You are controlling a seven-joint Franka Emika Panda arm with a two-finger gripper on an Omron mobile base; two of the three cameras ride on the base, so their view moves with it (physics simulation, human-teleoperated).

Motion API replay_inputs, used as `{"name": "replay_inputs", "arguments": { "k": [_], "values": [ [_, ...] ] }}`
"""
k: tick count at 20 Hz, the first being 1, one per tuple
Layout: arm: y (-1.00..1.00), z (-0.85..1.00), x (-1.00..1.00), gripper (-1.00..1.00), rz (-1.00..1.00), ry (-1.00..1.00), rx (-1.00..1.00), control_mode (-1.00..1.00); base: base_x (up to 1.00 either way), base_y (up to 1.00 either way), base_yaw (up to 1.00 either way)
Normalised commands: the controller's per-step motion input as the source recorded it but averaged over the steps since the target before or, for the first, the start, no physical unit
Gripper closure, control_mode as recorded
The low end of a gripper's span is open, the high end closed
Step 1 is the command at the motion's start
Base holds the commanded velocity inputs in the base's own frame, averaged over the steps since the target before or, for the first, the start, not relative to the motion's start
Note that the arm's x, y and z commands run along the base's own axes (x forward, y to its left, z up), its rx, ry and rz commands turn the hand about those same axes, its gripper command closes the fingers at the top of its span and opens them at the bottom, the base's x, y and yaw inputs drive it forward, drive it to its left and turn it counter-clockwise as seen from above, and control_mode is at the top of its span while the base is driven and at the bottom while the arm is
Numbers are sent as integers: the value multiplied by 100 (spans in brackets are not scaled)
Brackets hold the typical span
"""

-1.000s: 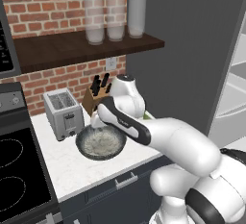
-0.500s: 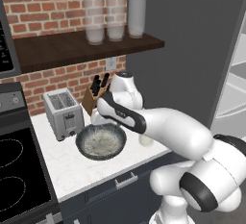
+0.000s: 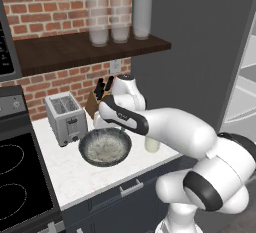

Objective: Grab a lemon wedge from the fridge and one ice cube from the ice bowl, and put them in the glass of lemonade.

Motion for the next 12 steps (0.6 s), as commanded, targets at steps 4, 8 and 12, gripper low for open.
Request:
{"name": "replay_inputs", "arguments": {
  "k": [4,8,12],
  "values": [
    [4,-1,5,-100,-5,0,-1,-100,0,0,0],
    [2,-1,0,-100,-4,0,0,-100,0,0,0],
    [4,-14,5,-100,-2,0,0,-100,0,0,0]
  ]
}}
